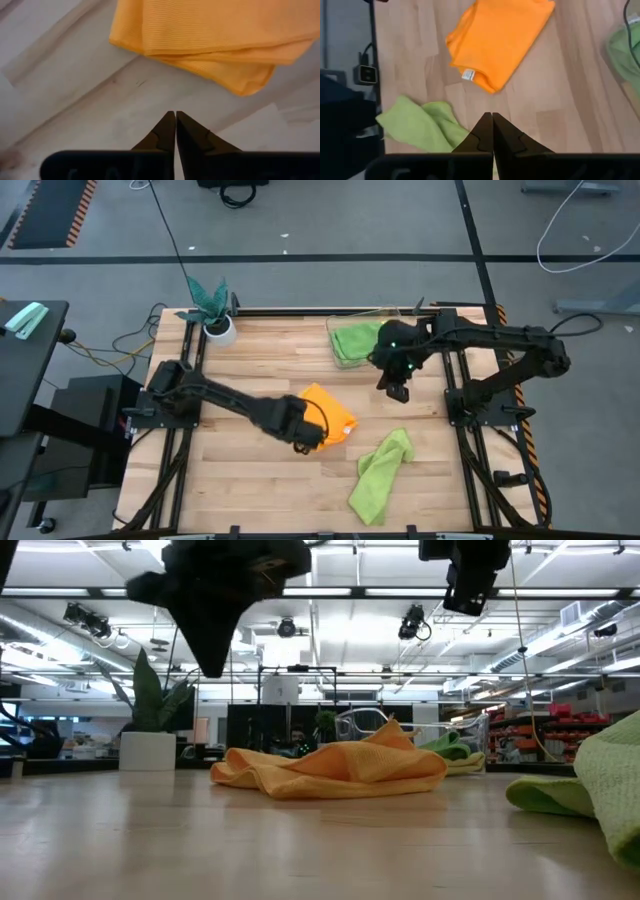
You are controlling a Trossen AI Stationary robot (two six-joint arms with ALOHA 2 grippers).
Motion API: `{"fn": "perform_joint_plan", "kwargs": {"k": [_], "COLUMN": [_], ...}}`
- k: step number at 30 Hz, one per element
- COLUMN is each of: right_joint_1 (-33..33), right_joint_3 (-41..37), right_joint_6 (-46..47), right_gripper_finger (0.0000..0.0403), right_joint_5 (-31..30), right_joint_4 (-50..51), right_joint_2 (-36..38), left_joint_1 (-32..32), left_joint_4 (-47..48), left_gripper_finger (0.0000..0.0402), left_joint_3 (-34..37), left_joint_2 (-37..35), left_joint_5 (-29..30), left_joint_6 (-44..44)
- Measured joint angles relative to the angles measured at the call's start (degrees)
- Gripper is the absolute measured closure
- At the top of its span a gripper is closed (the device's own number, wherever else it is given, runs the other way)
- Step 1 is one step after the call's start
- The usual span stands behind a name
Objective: Fold microfiber towels
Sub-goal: Stack the orange towel on top of the green towel in the transparent bin
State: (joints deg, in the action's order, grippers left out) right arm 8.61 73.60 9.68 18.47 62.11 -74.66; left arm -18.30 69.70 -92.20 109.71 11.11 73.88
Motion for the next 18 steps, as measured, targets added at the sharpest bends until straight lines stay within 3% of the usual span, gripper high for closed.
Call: {"fn": "perform_joint_plan", "kwargs": {"k": [4,10,14,18], "right_joint_1": [4.24,8.33,9.44,8.73], "right_joint_3": [-3.00,-16.44,-24.63,-31.02], "right_joint_6": [-1.30,-0.41,3.51,5.73], "right_gripper_finger": [0.0387,0.0378,0.0368,0.0350], "right_joint_5": [6.77,16.72,17.89,18.11], "right_joint_4": [-2.05,-12.87,-25.31,-37.03], "right_joint_2": [-0.26,-0.32,-0.32,-0.41], "left_joint_1": [-3.95,-9.94,-12.87,-14.54], "left_joint_4": [-0.07,0.74,2.45,1.31], "left_gripper_finger": [0.0393,0.0385,0.0366,0.0356], "left_joint_3": [0.01,0.02,0.98,5.39], "left_joint_2": [0.00,0.00,-0.07,-0.04], "left_joint_5": [5.35,16.25,22.90,24.04], "left_joint_6": [10.26,26.69,38.46,49.60]}}
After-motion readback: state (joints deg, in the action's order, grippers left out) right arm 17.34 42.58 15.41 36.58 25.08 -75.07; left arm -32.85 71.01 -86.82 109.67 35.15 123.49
